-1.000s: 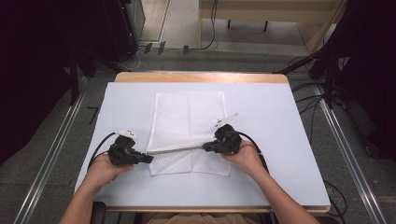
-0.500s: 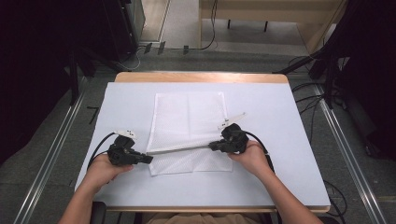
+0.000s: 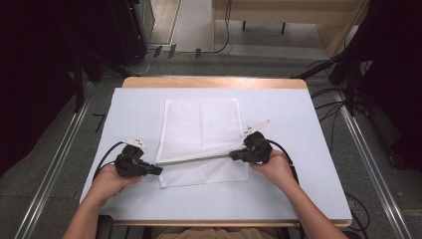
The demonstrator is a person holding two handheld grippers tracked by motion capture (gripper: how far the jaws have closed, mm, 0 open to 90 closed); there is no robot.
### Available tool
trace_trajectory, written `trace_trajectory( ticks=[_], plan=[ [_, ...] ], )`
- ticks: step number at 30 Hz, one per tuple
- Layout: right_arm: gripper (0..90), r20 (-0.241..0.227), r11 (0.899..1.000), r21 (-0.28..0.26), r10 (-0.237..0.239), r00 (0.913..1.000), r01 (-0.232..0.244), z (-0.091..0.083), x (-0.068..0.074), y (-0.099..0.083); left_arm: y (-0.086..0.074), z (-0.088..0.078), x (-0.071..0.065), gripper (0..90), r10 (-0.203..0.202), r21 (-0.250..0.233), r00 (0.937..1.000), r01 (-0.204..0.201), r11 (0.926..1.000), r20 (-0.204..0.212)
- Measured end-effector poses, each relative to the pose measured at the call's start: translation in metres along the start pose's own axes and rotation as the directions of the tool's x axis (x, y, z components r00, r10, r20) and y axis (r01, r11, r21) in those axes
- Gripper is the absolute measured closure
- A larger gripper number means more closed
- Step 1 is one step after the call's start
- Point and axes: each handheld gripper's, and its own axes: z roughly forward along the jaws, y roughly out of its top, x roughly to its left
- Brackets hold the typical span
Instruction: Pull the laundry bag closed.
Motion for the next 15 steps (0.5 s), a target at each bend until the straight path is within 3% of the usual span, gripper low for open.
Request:
trace_trajectory(
  ticks=[15],
  plan=[
    [88.0, 0.011, 1.000, -0.005, 0.016, 0.9998, -0.016, -0.016, -0.008, -0.010, -0.001, 0.000, 0.000, 88.1, -0.006, 0.009, 1.0000, 0.006, 0.9999, -0.001]
  ],
)
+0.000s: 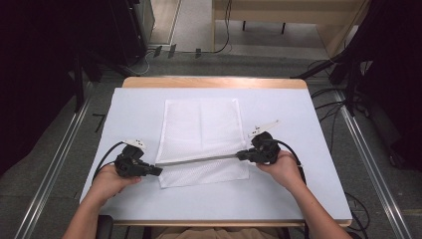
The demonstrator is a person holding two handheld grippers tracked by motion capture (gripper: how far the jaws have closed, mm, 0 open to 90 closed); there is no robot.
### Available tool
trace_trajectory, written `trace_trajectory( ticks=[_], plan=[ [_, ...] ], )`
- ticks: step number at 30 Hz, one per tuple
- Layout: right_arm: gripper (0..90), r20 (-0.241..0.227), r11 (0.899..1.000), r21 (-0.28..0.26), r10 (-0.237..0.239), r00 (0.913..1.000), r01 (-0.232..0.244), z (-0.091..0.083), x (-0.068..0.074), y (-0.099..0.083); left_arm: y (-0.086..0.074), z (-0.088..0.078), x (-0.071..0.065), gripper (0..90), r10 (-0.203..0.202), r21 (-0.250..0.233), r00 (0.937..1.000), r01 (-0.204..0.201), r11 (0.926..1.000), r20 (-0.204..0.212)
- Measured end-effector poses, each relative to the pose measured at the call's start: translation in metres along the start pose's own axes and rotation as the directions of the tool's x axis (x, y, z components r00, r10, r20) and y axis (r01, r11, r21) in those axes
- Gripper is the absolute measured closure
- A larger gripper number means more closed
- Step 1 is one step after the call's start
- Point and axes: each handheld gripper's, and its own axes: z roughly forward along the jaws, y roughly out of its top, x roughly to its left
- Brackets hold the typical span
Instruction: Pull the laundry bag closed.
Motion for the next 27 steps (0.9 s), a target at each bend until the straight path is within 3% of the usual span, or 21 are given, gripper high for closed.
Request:
trace_trajectory(
  ticks=[6, 9, 11, 14, 16, 19, 20, 27],
  plan=[
    [87.7, -0.005, 1.000, -0.002, 0.006, 1.0000, -0.006, 0.000, -0.001, -0.002, 0.000, 0.000, 0.001, 88.0, -0.010, 0.002, 0.9999, 0.010, 0.9999, 0.004],
    [86.3, -0.012, 1.000, -0.010, -0.003, 0.9999, 0.003, 0.001, 0.001, -0.002, 0.000, -0.002, 0.003, 85.8, -0.010, -0.023, 0.9999, 0.010, 0.9997, 0.002],
    [83.4, -0.003, 1.000, -0.020, -0.005, 1.0000, 0.005, 0.001, 0.001, -0.002, 0.000, -0.003, 0.003, 78.9, -0.010, -0.034, 1.0000, 0.010, 0.9994, 0.001],
    [70.2, -0.005, 0.998, -0.051, 0.024, 0.9997, -0.024, -0.002, -0.003, -0.001, 0.000, -0.004, 0.004, 70.5, -0.013, -0.045, 0.9999, 0.012, 0.9989, -0.004],
    [65.2, 0.007, 0.997, -0.069, 0.046, 0.9989, -0.045, -0.004, -0.005, -0.002, 0.002, -0.004, 0.004, 57.3, -0.032, -0.069, 0.9994, 0.031, 0.9971, -0.009],
    [58.3, 0.014, 0.993, -0.101, 0.056, 0.9983, -0.055, -0.007, -0.007, -0.002, 0.002, -0.006, 0.004, 48.9, -0.034, -0.088, 0.9993, 0.033, 0.9956, -0.013],
    [57.2, 0.021, 0.993, -0.110, 0.057, 0.9982, -0.054, -0.008, -0.007, -0.003, 0.002, -0.007, 0.004, 46.9, -0.027, -0.111, 0.9989, 0.023, 0.9935, -0.037],
    [46.6, 0.066, 0.985, -0.171, 0.033, 0.9973, -0.021, -0.015, -0.008, -0.007, 0.001, -0.013, 0.006, 38.9, -0.039, -0.173, 0.9976, 0.028, 0.9845, -0.058]
  ],
)
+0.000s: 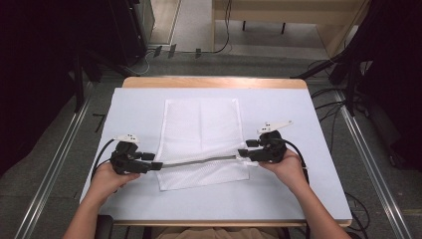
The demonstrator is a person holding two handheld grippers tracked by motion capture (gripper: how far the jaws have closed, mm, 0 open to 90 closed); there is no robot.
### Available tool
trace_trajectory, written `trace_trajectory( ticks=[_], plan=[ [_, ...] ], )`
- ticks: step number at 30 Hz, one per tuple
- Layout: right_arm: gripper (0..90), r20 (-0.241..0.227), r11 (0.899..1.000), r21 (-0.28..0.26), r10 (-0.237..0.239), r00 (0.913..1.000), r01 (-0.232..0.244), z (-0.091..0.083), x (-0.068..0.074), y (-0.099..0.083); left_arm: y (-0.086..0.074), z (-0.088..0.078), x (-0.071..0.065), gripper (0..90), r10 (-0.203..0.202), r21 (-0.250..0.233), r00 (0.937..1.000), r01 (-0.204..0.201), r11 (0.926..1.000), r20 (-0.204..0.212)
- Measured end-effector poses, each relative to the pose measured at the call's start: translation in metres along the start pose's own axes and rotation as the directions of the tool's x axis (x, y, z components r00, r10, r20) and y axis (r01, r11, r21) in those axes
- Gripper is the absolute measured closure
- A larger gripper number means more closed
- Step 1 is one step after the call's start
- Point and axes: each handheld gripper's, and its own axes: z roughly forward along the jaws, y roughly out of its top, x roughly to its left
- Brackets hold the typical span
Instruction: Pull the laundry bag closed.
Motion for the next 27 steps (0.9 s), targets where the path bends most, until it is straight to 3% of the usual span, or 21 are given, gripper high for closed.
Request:
trace_trajectory(
  ticks=[5, 9, 15, 20, 22, 23, 27],
  plan=[
    [42.5, 0.032, 0.999, -0.033, 0.002, 0.9995, -0.001, -0.010, -0.006, -0.004, 0.000, -0.005, 0.003, 36.9, -0.008, -0.042, 0.9995, 0.007, 0.9991, -0.031],
    [38.9, 0.076, 0.998, -0.060, 0.015, 0.9970, -0.010, -0.018, -0.015, -0.008, 0.000, -0.010, 0.008, 36.7, -0.048, -0.073, 0.9973, 0.043, 0.9964, -0.056],
    [35.9, 0.124, 0.996, -0.087, 0.046, 0.9913, -0.035, -0.028, -0.026, -0.015, -0.004, -0.015, 0.016, 36.7, -0.085, -0.079, 0.9915, 0.078, 0.9939, -0.099],
    [32.6, 0.163, 0.995, -0.101, 0.034, 0.9860, -0.018, -0.036, -0.032, -0.022, -0.005, -0.019, 0.020, 36.6, -0.101, -0.104, 0.9877, 0.089, 0.9906, -0.119],
    [32.1, 0.172, 0.995, -0.103, 0.032, 0.9846, -0.015, -0.038, -0.034, -0.024, -0.006, -0.021, 0.022, 36.6, -0.108, -0.110, 0.9845, 0.093, 0.9896, -0.138],
    [30.6, 0.177, 0.994, -0.106, 0.038, 0.9834, -0.019, -0.040, -0.037, -0.027, -0.008, -0.022, 0.024, 36.6, -0.123, -0.115, 0.9798, 0.106, 0.9877, -0.158],
    [29.5, 0.197, 0.994, -0.104, 0.058, 0.9786, -0.038, -0.042, -0.045, -0.033, -0.011, -0.025, 0.030, 35.9, -0.149, -0.126, 0.9726, 0.127, 0.9838, -0.179]
  ],
)
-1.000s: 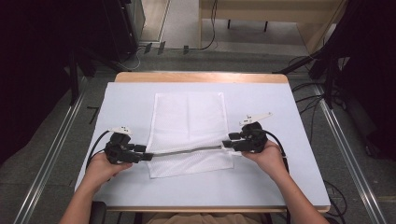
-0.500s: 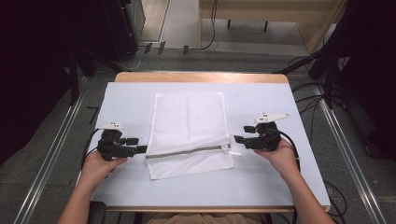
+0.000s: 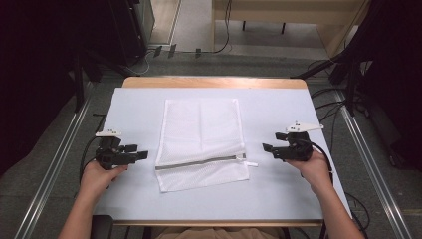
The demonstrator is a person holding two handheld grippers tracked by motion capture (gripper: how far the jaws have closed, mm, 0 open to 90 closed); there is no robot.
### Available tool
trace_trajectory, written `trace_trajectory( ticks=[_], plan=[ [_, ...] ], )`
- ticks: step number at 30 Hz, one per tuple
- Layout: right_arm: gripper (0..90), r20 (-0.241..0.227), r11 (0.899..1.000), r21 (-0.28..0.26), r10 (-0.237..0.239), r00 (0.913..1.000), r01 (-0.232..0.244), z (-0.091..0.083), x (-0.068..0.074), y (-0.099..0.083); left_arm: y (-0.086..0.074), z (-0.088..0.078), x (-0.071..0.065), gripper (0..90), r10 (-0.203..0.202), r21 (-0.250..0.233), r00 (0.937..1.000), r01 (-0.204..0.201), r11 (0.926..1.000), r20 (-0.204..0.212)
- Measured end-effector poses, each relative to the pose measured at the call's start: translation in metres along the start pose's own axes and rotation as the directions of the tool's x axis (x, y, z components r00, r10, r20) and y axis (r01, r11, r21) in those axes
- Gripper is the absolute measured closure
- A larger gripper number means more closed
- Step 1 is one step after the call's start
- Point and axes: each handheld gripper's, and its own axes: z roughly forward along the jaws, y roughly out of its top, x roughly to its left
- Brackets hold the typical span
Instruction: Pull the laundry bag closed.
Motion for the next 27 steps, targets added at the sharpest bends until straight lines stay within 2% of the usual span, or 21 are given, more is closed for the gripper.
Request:
trace_trajectory(
  ticks=[7, 9, 27],
  plan=[
    [25.6, 0.018, 1.000, 0.022, -0.017, 0.9997, 0.016, 0.0023, -0.0046, -0.0050, -0.0009, -0.0036, 0.0060, 34.8, -0.034, -0.025, 0.9987, 0.034, 0.9991, -0.037],
    [23.9, 0.001, 0.999, 0.032, -0.017, 0.9998, 0.017, 0.0034, -0.0049, -0.0054, -0.0011, -0.0035, 0.0058, 34.7, -0.033, -0.026, 0.9986, 0.032, 0.9991, -0.042],
    [24.1, 0.014, 0.998, 0.061, -0.013, 0.9998, 0.012, 0.0064, -0.0054, -0.0090, -0.0019, 0.0004, 0.0045, 33.6, -0.021, -0.005, 0.9988, 0.021, 0.9998, -0.045]
  ],
)
